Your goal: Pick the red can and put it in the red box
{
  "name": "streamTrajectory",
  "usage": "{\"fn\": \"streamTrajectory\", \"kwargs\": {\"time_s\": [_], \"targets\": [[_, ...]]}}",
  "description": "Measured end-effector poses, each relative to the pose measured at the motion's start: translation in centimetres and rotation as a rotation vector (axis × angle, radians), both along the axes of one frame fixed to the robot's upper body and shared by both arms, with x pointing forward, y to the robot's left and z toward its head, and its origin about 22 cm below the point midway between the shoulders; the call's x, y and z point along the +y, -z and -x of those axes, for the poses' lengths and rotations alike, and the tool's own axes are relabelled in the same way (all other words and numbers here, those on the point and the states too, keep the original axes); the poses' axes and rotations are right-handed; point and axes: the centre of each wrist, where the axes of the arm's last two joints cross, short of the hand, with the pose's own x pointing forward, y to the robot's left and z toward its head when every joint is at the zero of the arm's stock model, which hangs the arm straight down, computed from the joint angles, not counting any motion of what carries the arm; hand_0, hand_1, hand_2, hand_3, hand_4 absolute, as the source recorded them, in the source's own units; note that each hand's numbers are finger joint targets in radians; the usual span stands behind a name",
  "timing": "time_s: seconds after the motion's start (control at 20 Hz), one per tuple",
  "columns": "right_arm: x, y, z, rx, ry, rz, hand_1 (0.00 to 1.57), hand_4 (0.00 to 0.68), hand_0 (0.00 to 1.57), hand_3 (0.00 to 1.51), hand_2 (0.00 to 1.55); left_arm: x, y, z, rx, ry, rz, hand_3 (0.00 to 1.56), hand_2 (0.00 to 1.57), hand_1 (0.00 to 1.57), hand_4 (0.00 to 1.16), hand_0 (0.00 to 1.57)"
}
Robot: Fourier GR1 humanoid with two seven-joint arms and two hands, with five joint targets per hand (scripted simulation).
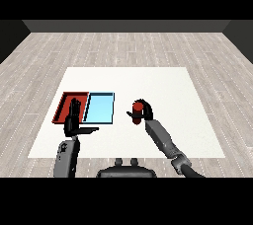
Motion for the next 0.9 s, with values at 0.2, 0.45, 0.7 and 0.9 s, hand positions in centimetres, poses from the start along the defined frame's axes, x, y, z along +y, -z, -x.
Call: {"fn": "streamTrajectory", "kwargs": {"time_s": [0.2,0.45,0.7,0.9], "targets": [[0.1,-0.5,0.8,-0.028,-0.005,0.027,1.46,0.660,1.46,1.41,1.45,0.4,-0.4,-0.3,0.004,0.003,-0.004,0.00,0.00,0.00,0.00,0.00],[0.7,-1.8,0.8,-0.085,0.004,0.024,1.43,0.656,1.43,1.40,1.44,-0.3,0.3,0.0,0.018,0.033,0.001,0.00,0.00,0.00,0.00,0.00],[2.0,-4.1,0.8,-0.141,-0.005,0.014,1.44,0.648,1.44,1.41,1.44,-1.6,1.0,-0.8,0.038,0.062,-0.026,0.00,0.00,0.00,0.00,0.00],[2.2,-5.5,1.2,-0.169,-0.006,0.005,1.43,0.653,1.43,1.42,1.44,-3.5,0.7,-1.0,0.054,0.123,-0.027,0.00,0.00,0.00,0.00,0.00]]}}
